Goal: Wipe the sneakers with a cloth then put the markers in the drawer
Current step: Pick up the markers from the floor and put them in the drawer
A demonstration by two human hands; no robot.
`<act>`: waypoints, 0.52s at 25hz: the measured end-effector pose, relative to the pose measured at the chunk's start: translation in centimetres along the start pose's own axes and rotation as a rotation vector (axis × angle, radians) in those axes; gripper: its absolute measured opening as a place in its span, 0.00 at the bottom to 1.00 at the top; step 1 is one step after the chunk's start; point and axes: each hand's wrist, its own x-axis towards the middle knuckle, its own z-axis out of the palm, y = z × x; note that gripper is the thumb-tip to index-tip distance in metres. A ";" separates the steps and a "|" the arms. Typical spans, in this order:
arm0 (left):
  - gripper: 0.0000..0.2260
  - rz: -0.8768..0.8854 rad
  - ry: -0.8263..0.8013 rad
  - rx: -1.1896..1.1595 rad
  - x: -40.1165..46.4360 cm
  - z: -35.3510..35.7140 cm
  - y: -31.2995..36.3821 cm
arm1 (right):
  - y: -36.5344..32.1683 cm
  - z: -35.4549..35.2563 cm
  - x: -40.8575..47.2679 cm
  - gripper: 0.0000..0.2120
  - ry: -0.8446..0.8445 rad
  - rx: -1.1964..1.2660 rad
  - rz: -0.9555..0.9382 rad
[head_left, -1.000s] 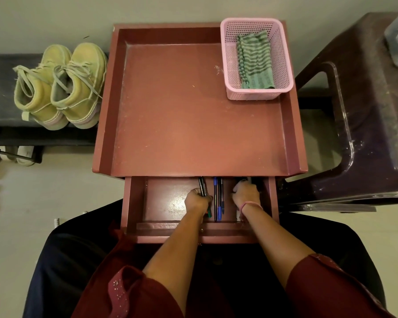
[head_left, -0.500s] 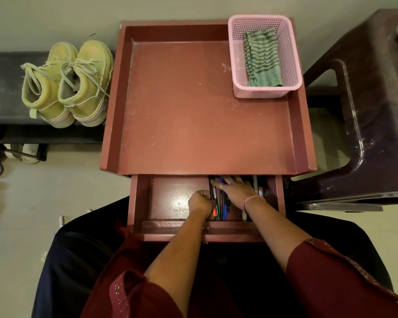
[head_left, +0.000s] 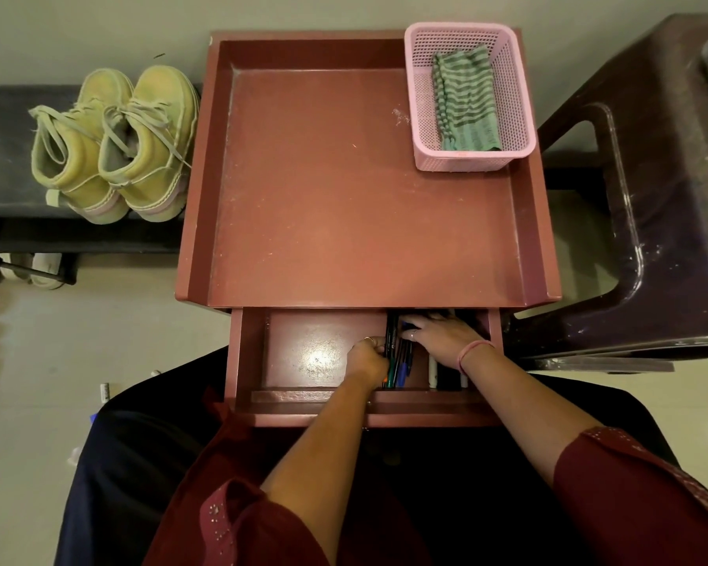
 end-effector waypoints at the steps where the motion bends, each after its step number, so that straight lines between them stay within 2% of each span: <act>1: 0.18 0.004 -0.016 -0.010 -0.1 0.1 0.1 | 0.2 -0.1 -0.2 0.23 -0.003 -0.010 -0.003; 4: 0.17 0.013 -0.052 -0.027 0.0 0.4 0.2 | 0.9 0.2 -0.1 0.24 -0.016 -0.037 0.000; 8: 0.21 0.053 -0.110 0.055 -0.2 0.6 0.2 | 1.0 0.2 0.3 0.19 -0.073 0.130 0.045; 11: 0.20 0.144 -0.086 0.211 -0.4 0.4 0.5 | 0.3 -0.9 -0.3 0.26 0.077 0.251 0.111; 13: 0.21 0.206 -0.070 0.317 -0.4 0.3 0.6 | 0.3 -1.0 0.0 0.23 0.163 0.344 0.206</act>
